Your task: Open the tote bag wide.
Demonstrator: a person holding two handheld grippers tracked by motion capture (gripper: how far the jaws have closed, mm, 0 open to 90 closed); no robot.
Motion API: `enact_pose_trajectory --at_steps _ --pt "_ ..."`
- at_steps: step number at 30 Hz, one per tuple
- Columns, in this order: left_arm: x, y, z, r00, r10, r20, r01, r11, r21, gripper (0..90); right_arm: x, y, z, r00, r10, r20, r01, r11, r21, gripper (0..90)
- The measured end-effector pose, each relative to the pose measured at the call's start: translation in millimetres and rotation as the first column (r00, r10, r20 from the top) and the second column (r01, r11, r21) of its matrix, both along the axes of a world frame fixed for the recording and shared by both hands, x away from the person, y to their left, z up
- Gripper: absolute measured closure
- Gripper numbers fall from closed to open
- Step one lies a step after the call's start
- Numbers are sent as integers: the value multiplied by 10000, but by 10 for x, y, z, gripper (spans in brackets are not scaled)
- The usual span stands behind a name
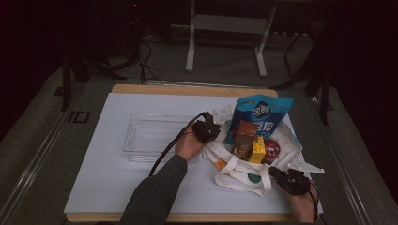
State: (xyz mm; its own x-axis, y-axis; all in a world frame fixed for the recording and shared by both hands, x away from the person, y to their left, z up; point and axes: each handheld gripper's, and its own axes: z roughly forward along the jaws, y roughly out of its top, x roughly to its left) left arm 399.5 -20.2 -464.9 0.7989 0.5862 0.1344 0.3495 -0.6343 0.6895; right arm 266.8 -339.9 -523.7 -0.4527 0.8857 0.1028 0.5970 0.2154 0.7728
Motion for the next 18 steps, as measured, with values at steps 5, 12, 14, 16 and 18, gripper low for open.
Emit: enact_pose_trajectory --at_steps 5,12,14,16,18 --pt "-4 25 20 9999 -21 -125 16 9990 -444 846 -1 -20 -19 10000 -98 -13 98 9995 313 847" --pt "-34 52 79 9998 -167 -62 160 9957 -912 753 -11 -26 -35 9999 -100 82 97 9991 417 846" --pt "-47 60 102 9997 -242 -46 235 9936 -1103 684 -14 -27 -38 9999 -77 119 72 9992 398 846" --pt "-75 62 129 9993 -357 63 362 9926 -1163 667 -15 -27 -40 9999 -75 134 69 9992 402 846" --pt "-124 59 184 9990 -401 211 425 9908 -1288 635 -14 -28 -39 9999 -48 135 43 9993 379 846"
